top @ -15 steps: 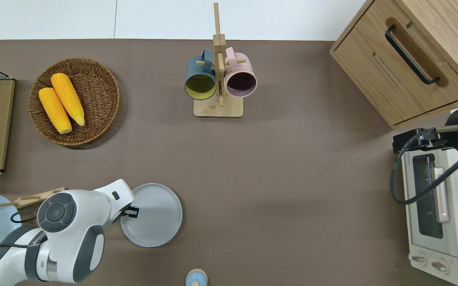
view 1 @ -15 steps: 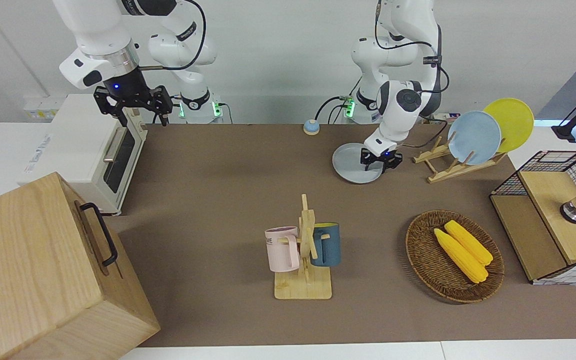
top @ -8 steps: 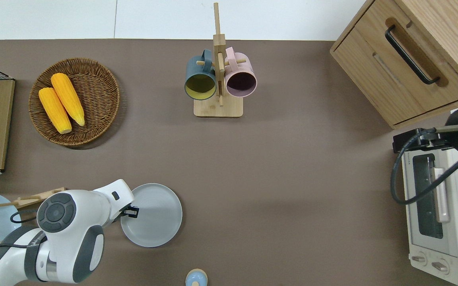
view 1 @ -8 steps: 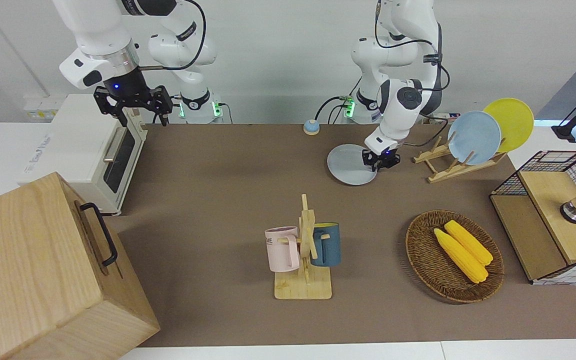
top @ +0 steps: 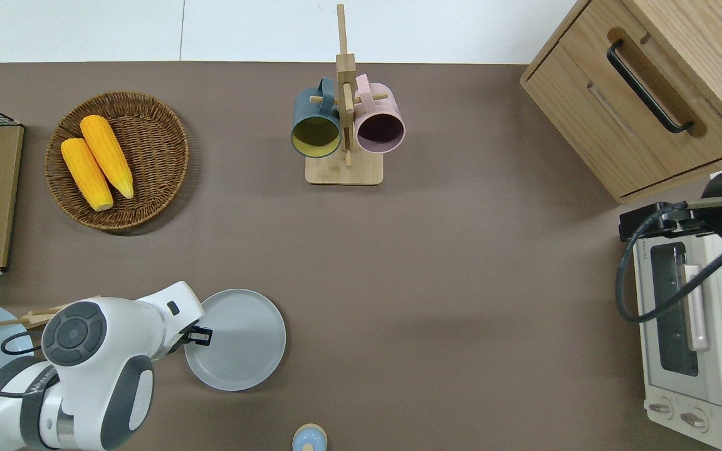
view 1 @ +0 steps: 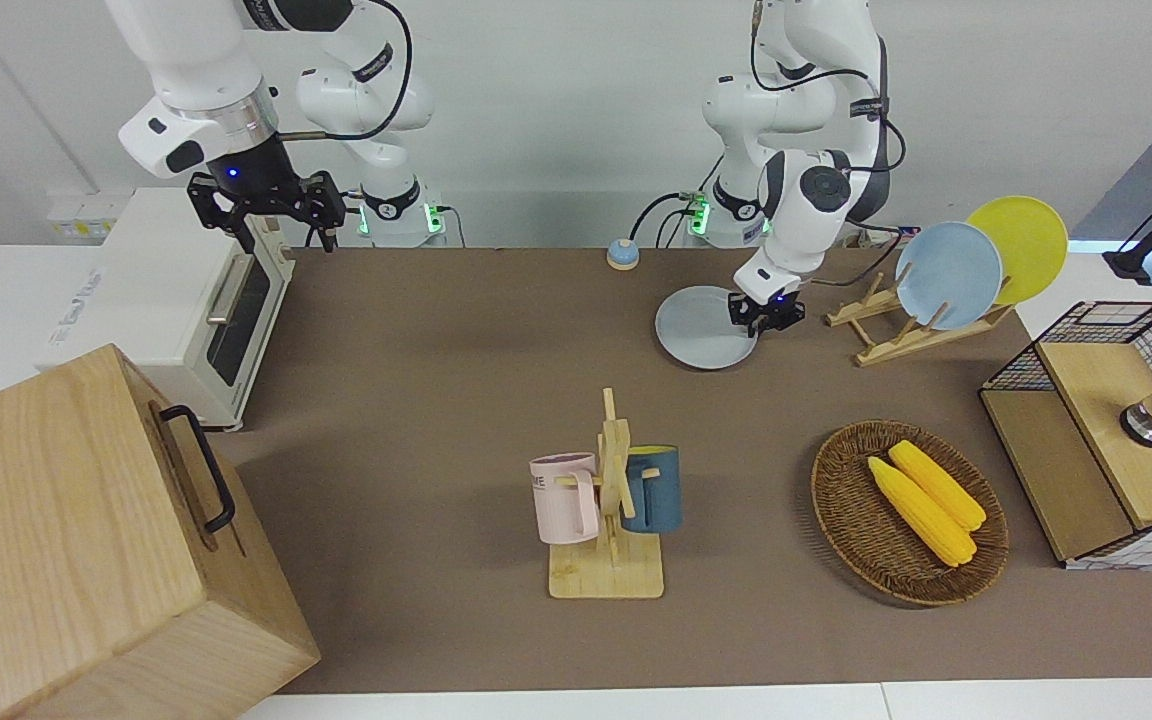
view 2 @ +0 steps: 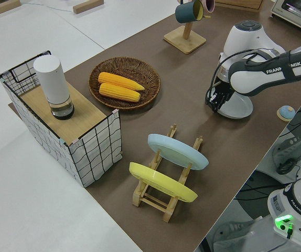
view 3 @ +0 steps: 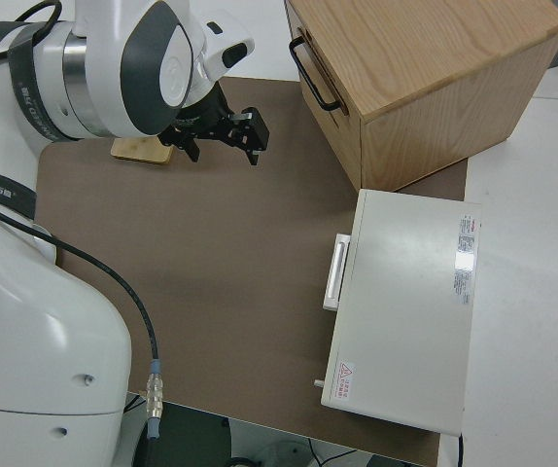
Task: Pick gray plate from table and place it on lower plate rack with left arm
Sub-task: 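Lift the gray plate and carry it toward the wooden rack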
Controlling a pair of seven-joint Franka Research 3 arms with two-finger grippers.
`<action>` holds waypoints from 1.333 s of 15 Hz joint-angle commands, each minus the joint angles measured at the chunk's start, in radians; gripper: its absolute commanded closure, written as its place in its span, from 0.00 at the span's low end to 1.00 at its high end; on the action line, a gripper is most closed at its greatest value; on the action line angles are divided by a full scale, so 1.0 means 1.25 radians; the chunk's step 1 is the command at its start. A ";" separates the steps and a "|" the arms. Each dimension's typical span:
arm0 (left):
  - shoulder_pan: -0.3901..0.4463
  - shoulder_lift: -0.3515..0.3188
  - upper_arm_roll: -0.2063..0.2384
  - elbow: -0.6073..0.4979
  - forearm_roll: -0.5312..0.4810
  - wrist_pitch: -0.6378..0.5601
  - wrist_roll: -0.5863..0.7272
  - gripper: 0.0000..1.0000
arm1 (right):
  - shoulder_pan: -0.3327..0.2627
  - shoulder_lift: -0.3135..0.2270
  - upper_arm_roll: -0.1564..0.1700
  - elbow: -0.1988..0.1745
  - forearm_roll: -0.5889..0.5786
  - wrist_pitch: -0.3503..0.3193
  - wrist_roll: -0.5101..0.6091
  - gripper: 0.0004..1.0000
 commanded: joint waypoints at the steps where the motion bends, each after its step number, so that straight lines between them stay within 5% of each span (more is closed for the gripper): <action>1: 0.002 -0.038 0.007 0.032 0.000 -0.086 -0.007 1.00 | 0.006 0.002 -0.005 0.005 0.002 -0.001 0.003 0.02; 8: 0.035 -0.072 0.008 0.082 0.005 -0.177 -0.006 1.00 | 0.006 0.000 -0.005 0.005 0.002 -0.001 0.003 0.02; 12: 0.044 -0.082 0.012 0.212 0.012 -0.367 -0.005 1.00 | 0.006 0.000 -0.005 0.005 0.002 -0.001 0.003 0.02; 20: 0.079 -0.112 0.013 0.353 0.051 -0.539 -0.007 1.00 | 0.006 0.000 -0.005 0.005 0.002 -0.001 0.003 0.02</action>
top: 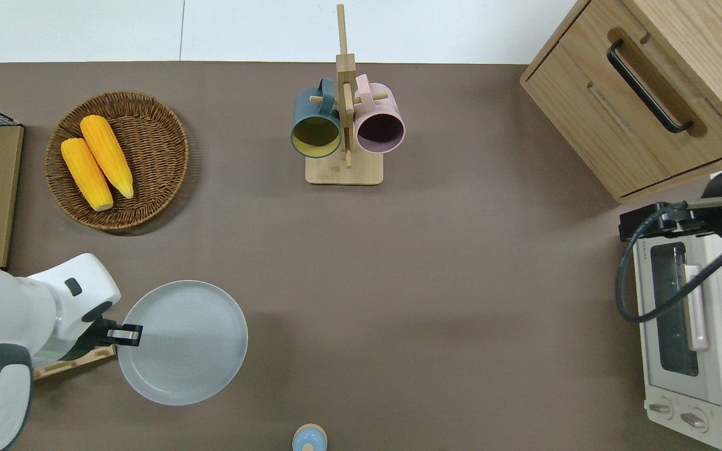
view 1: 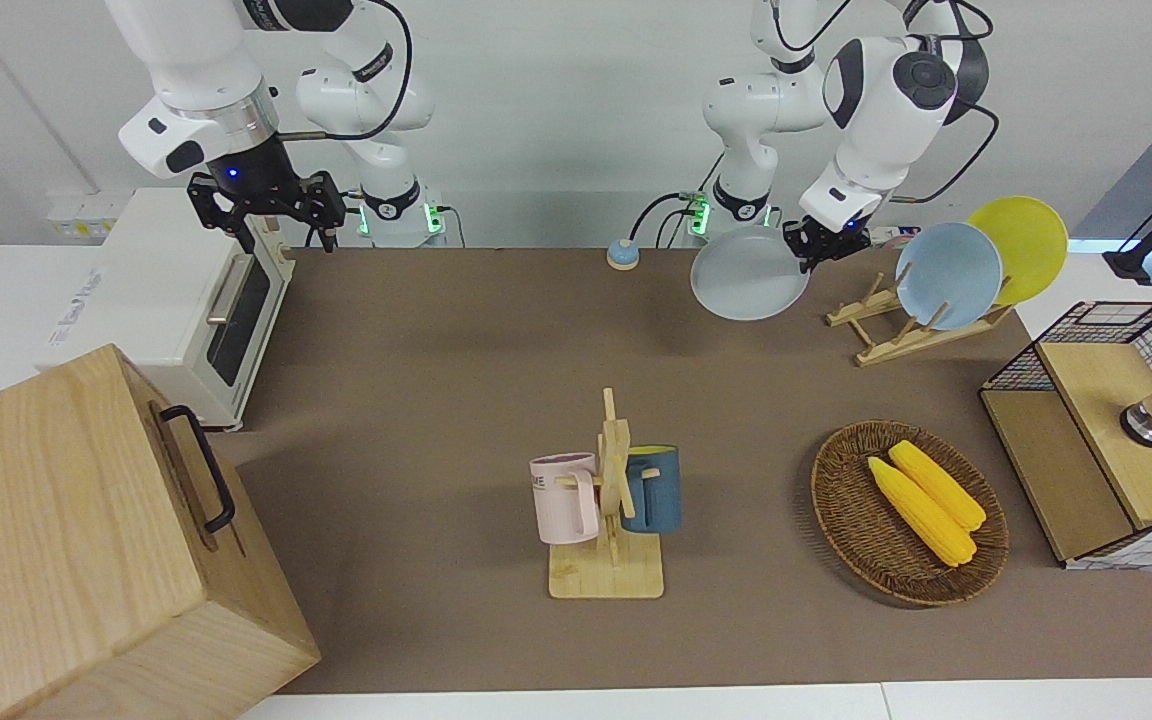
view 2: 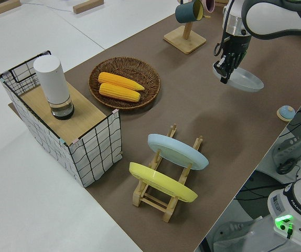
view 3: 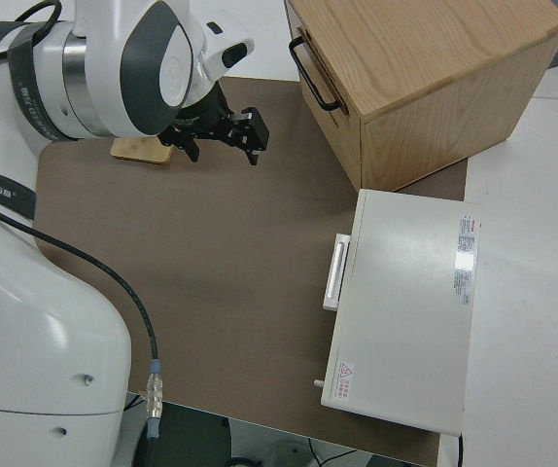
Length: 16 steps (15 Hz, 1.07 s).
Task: Pick gray plate from table and place it on lower plate rack with left arm
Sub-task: 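Lift the gray plate and carry it toward the wooden rack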
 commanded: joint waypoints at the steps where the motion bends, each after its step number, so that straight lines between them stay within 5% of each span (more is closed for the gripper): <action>1: 0.008 -0.004 0.000 0.086 0.054 -0.102 -0.007 1.00 | 0.006 0.000 -0.005 0.005 0.002 -0.001 0.003 0.02; 10: -0.003 -0.002 -0.013 0.143 0.303 -0.179 -0.074 1.00 | 0.006 0.000 -0.005 0.005 0.002 -0.001 0.003 0.02; 16: -0.005 0.006 -0.056 0.161 0.482 -0.255 -0.154 1.00 | 0.006 0.000 -0.005 0.005 0.002 -0.001 0.003 0.02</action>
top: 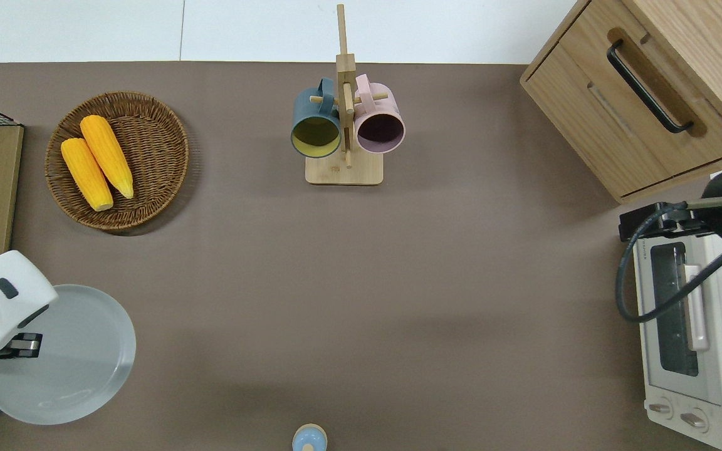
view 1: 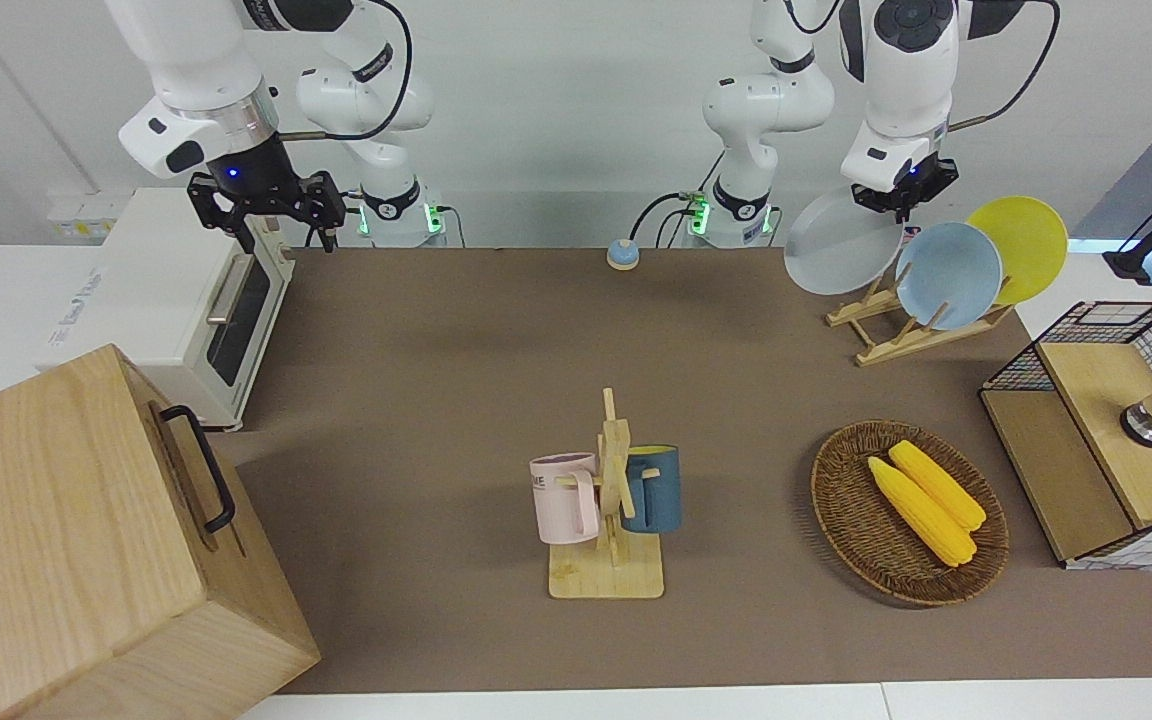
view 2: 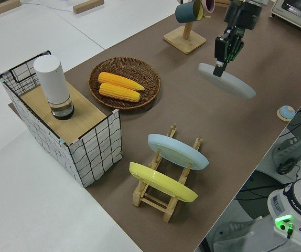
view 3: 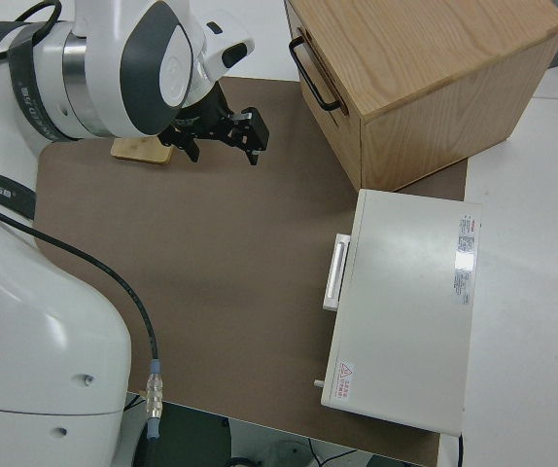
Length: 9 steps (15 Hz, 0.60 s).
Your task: Pick gray plate from table and place it on lower plate rack with left arm
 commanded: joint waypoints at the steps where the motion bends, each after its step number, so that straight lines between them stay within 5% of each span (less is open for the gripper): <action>1: -0.009 0.018 -0.042 0.019 0.128 -0.078 -0.082 1.00 | 0.006 0.000 -0.005 0.005 0.002 -0.001 0.003 0.02; 9: -0.010 0.055 -0.077 0.008 0.251 -0.153 -0.190 1.00 | 0.006 0.000 -0.005 0.005 0.002 -0.001 0.003 0.02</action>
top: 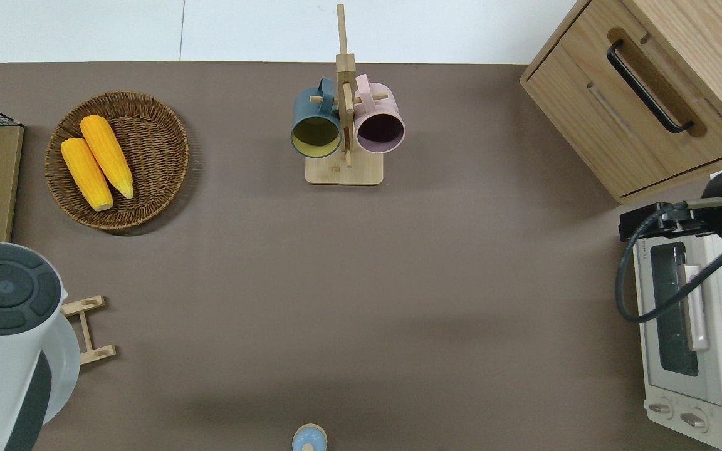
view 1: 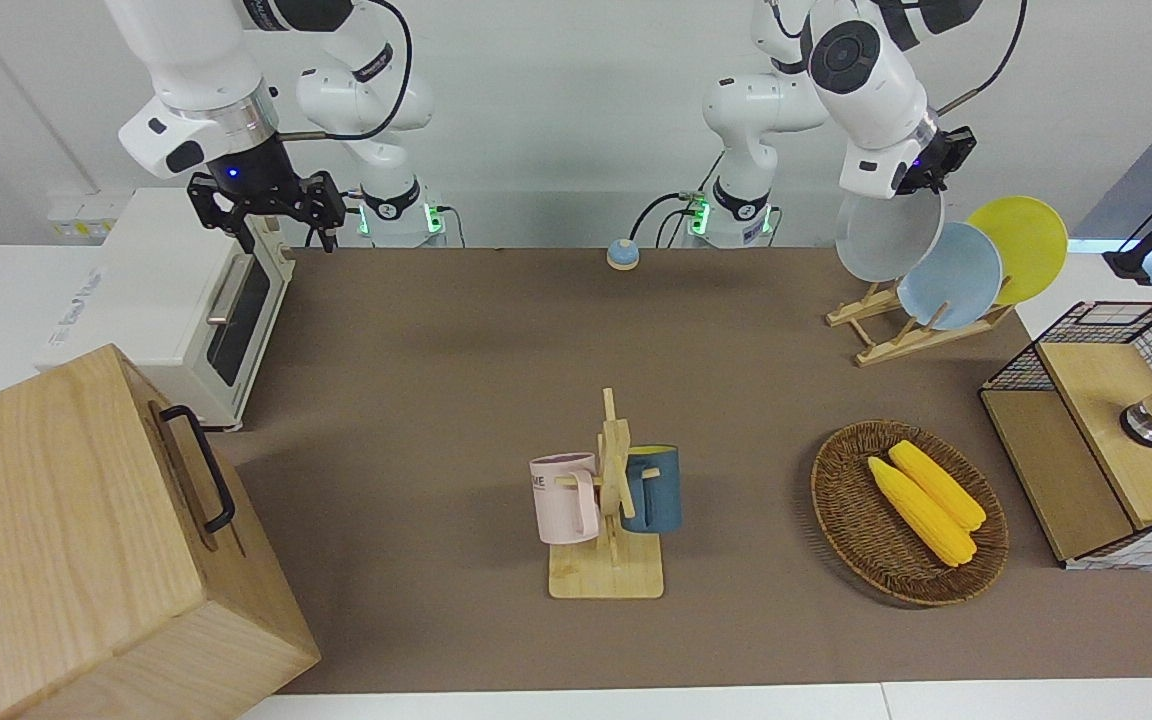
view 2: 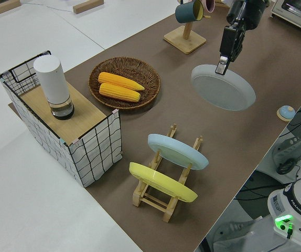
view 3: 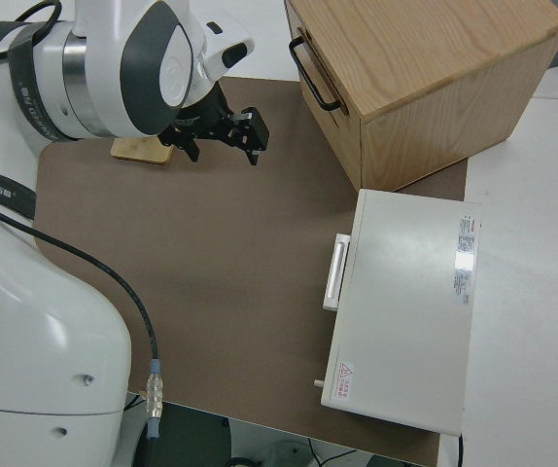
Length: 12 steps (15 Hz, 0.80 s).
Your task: Pick gray plate from table and place it on lower plate rack with left arm
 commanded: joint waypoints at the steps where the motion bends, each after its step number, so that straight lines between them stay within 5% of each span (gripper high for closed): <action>1: -0.009 0.024 -0.012 0.002 0.032 -0.033 -0.094 1.00 | 0.006 0.000 -0.005 0.005 0.002 -0.001 0.003 0.02; 12: -0.011 0.105 -0.032 -0.058 0.089 -0.007 -0.299 1.00 | 0.006 0.002 -0.005 0.005 0.002 -0.001 0.003 0.02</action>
